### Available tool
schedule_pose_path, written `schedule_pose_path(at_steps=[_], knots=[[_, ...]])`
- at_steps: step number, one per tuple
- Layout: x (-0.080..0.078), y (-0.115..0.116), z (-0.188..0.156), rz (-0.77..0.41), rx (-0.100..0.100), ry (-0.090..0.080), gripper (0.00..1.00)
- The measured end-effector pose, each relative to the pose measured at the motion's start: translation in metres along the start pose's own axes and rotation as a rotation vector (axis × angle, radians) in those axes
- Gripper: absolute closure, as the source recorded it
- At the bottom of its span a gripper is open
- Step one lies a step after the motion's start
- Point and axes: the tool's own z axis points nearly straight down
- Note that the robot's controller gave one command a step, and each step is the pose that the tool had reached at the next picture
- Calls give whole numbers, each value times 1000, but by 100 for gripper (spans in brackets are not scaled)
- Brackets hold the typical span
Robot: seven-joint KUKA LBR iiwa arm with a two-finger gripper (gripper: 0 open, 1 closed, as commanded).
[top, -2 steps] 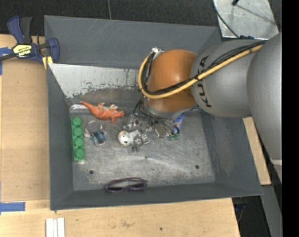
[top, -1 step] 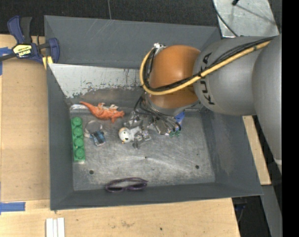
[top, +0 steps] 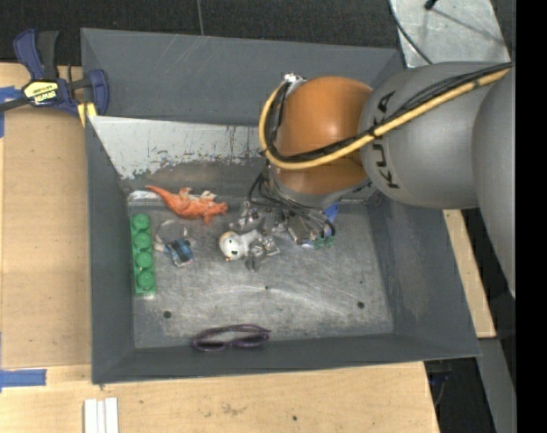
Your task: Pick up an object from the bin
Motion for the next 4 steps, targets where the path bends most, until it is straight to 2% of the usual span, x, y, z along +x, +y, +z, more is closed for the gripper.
schedule_pose_path(at_steps=[2, 4], knots=[[-1, 0, -36, 1, 1, -6, 100], [-2, 0, -57, 1, 2, -7, 100]])
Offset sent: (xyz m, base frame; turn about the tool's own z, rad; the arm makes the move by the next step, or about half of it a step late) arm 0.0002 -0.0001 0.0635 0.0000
